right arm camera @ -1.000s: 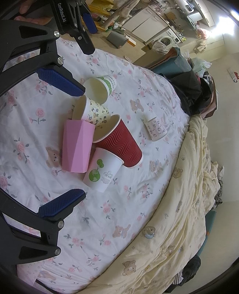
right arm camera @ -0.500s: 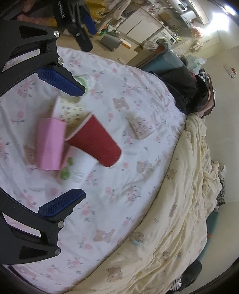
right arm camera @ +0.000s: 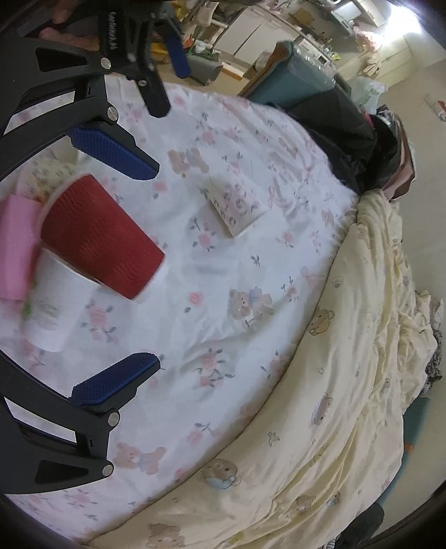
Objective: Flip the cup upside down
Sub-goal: 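Move the left tool toward the Hello Kitty cup lying on its side, then close the left gripper on the Hello Kitty cup and lift it upright, then carry the upright cup toward the cup cluster and set it on the bed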
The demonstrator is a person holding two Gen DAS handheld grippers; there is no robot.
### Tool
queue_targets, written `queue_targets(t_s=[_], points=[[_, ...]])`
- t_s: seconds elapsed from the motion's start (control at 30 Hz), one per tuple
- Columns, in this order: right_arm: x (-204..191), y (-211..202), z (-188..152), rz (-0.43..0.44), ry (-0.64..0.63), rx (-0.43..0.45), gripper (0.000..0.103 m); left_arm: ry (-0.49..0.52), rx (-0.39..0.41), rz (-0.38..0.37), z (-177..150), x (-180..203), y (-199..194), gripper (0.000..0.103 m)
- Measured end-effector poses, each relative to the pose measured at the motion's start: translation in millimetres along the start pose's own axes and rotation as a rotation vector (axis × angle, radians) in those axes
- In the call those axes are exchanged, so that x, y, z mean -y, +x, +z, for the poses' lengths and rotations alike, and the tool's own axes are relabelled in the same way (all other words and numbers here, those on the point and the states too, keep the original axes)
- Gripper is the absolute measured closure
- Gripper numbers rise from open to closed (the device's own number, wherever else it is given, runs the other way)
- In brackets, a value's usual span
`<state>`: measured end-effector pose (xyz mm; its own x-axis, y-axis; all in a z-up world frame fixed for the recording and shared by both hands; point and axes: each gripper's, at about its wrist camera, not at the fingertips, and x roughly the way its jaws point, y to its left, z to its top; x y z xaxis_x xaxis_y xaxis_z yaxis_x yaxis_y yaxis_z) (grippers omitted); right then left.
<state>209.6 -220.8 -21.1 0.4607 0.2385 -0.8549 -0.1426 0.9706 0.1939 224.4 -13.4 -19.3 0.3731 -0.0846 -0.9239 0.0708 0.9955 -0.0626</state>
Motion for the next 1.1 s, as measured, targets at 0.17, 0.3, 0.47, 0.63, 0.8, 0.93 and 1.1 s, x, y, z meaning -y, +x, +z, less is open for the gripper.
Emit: queue_targets(t_s=[0.17,0.3,0.47,0.63,0.8,0.93,1.1], points=[[13.5,31.6,11.4,-0.038,0.029,-0.033,0.000,0.063,-0.015,0.009,28.3,4.2,34.8,0.001],[23.3,48.9,19.5,-0.050,0.065,-0.043,0.001,0.134,-0.042,0.016,42.9,9.1,66.0,0.002],[26.4,60.5,28.3,-0.065,0.072,-0.042,0.001,0.229,-0.070,0.037,55.0,19.3,96.3,0.007],[36.1,72.1,29.6,-0.082,0.088,-0.070,0.001,0.371,-0.078,0.092,65.5,35.7,122.0,0.007],[40.3,73.9,28.5,-0.092,0.083,-0.079,0.001,0.445,-0.081,0.141,76.7,44.4,140.8,0.020],[41.5,75.5,28.8,-0.089,0.090,-0.086,0.001,0.433,-0.075,0.136,80.8,46.9,142.9,0.042],[40.1,73.2,30.1,-0.088,0.080,-0.078,0.001,0.388,-0.068,0.068,74.8,49.8,128.8,0.044]])
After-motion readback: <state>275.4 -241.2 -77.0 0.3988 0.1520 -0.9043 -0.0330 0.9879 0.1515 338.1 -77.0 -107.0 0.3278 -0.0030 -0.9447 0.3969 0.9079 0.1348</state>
